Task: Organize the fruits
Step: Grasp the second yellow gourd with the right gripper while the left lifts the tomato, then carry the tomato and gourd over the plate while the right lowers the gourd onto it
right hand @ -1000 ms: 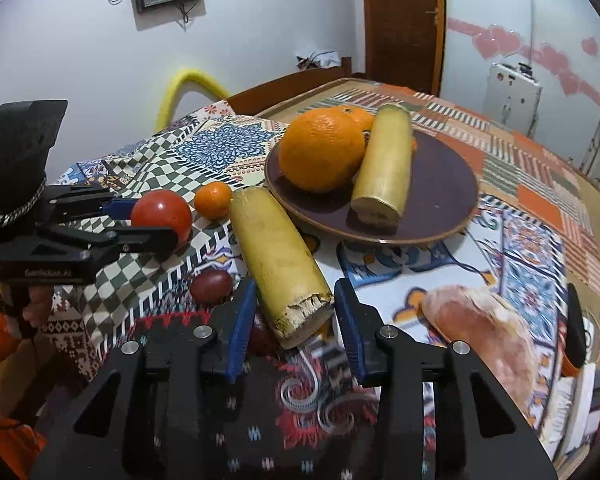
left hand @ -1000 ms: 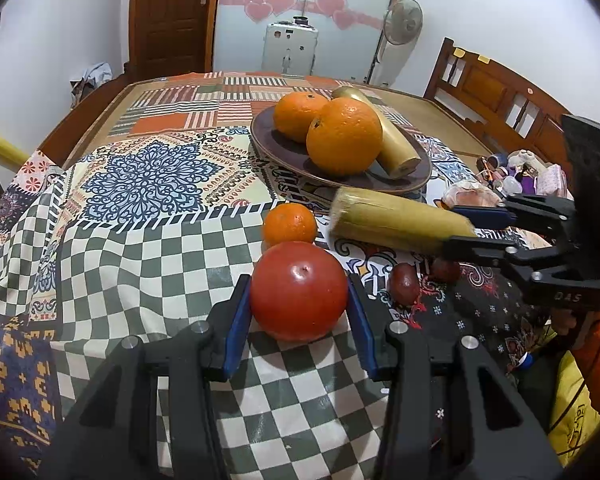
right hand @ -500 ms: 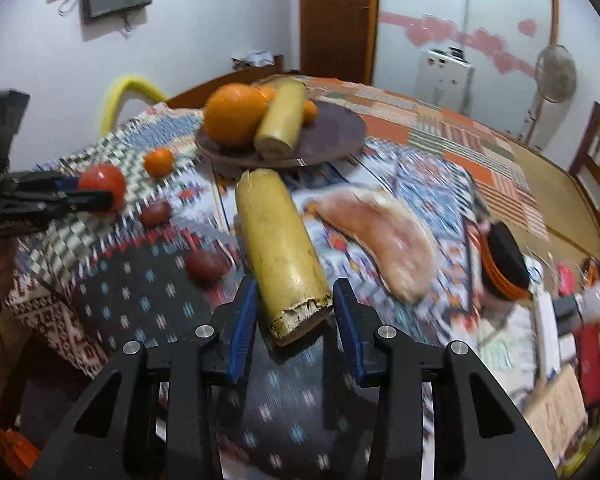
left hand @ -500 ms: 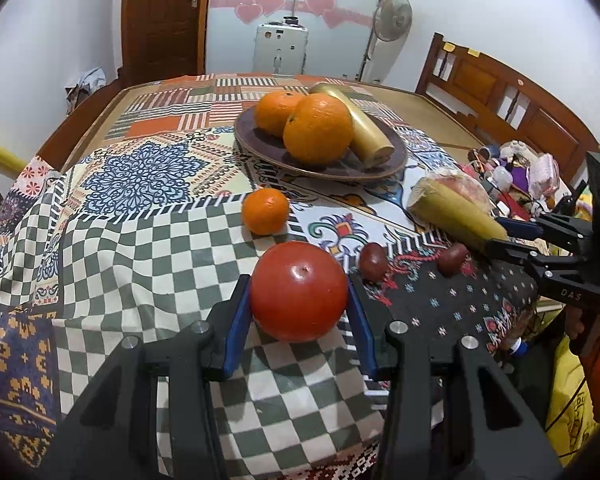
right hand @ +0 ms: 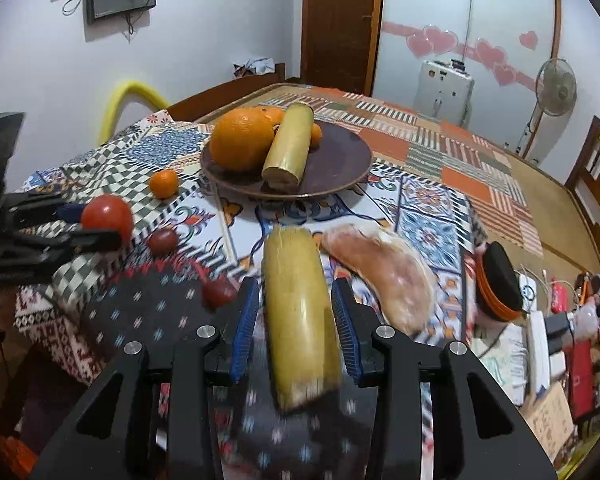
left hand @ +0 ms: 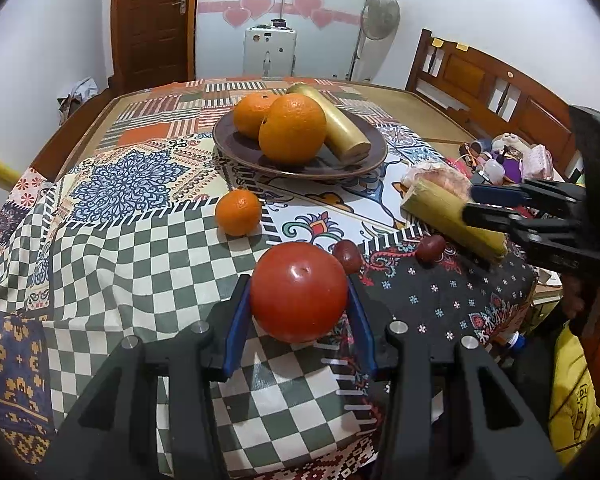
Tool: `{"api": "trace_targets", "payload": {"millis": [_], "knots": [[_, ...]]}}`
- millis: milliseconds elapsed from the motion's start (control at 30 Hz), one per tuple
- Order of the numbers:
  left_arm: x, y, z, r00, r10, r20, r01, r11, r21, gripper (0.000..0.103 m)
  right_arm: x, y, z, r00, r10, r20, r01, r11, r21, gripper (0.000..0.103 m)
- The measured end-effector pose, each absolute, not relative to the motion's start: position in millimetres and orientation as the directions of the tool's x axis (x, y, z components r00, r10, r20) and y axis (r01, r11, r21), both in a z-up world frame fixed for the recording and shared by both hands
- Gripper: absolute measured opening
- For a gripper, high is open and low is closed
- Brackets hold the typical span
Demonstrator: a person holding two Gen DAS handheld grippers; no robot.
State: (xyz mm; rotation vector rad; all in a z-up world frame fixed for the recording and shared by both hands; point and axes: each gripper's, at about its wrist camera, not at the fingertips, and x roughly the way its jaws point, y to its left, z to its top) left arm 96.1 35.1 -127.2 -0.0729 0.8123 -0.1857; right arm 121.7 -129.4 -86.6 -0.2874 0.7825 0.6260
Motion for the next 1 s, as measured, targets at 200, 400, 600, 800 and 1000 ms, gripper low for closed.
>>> {"api": "trace_targets", "payload": {"millis": [200,400,600,800,1000], "knots": [[100,39,-124,0.684,-0.191,-0.704,0.135,0.982,-0.136,0.046,144,-114,-98,0.477,0.436,-0.763,-0.635,0.771,0.044,0.038],[106,44,-120,0.694,-0.181,-0.697,0.124,0.983,-0.132,0.046,138,-125,-93,0.488,0.465,-0.739,-0.622,0.779,0.079,0.036],[112,47,-105,0.719,-0.167,-0.675,0.114,0.986,-0.123,0.046,127,-141,-65,0.565,0.5,-0.656,-0.594,0.798,0.097,0.036],[120,48,-91,0.743,-0.154,-0.651,0.11,0.988,-0.108,0.046,129,-149,-40,0.607,0.532,-0.591,-0.58,0.804,0.129,0.036],[137,49,-79,0.763,-0.13,-0.633,0.104,0.991,-0.079,0.046,140,-148,-27,0.629,0.547,-0.553,-0.573,0.806,0.146,0.036]]}}
